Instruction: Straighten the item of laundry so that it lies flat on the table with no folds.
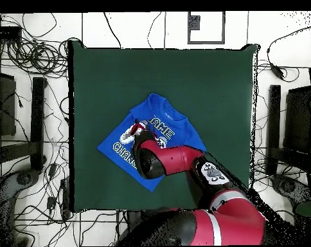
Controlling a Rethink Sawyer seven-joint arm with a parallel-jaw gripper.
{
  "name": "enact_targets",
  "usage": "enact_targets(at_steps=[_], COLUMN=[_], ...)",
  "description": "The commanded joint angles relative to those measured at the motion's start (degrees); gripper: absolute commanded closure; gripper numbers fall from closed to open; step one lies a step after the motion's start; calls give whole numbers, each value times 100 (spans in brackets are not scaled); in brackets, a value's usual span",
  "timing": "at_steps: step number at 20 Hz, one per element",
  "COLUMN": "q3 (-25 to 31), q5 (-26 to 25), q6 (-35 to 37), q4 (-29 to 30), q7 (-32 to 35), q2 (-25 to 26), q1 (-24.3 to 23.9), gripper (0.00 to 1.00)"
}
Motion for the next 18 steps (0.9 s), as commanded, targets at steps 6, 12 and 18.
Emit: enact_targets(at_steps=[6, 12, 18], q3=[319, 355, 203], q5=[96, 283, 600], q6=[199, 300, 123], q4=[129, 287, 358], q7=[436, 579, 806], q2=[-155, -446, -552], q1=[68, 72, 271], gripper=[0, 0, 0])
